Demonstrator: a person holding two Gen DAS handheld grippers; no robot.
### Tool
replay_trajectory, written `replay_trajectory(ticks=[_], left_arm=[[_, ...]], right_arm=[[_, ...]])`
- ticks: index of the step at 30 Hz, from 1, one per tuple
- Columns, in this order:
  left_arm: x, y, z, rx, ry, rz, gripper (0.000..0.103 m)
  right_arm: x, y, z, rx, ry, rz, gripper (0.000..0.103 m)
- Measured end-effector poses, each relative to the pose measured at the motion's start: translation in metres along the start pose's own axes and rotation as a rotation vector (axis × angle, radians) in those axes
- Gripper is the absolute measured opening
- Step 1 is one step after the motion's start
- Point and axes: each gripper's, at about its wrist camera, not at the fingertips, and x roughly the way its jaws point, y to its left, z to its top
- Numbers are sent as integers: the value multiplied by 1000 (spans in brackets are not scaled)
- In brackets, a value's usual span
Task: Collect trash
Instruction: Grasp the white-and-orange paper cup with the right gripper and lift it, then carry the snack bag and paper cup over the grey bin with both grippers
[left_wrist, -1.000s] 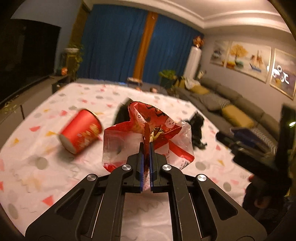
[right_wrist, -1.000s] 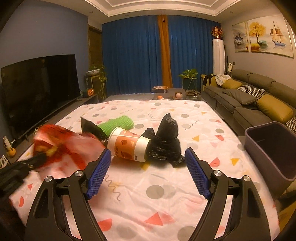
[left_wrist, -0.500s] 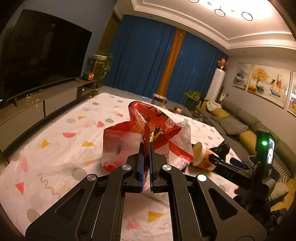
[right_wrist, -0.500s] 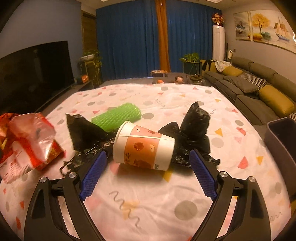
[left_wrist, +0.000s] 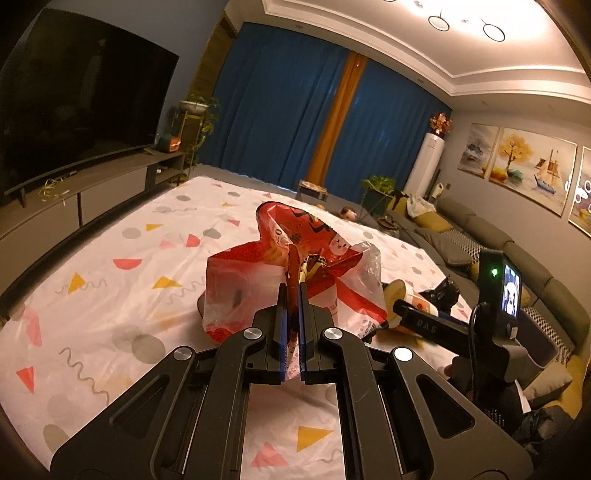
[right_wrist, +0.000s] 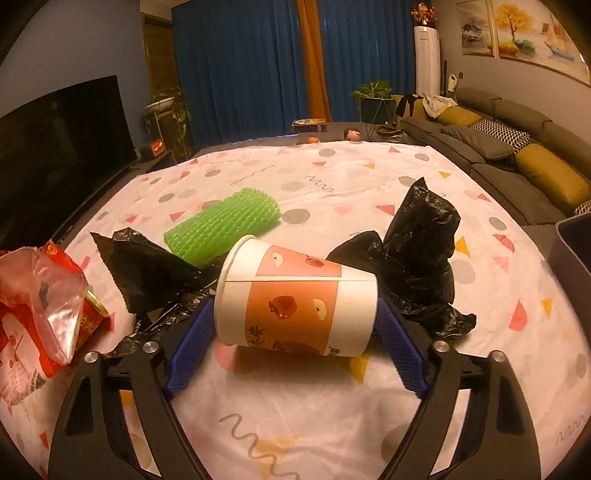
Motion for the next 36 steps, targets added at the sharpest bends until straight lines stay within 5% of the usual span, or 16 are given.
replay_trajectory(ticks=[8,20,36], left_arm=[[-1,-1,-1,7,4,4,4],[-10,-9,-7,29,11,-8,4],[-29,-74,-36,129,39,-67,4]], right_arm=[[-21,-10,-5,-8,-26,26,82],[-116,-39,-43,-65,-133,105,82],[-181,-93,-73,-13,-203,72,82]])
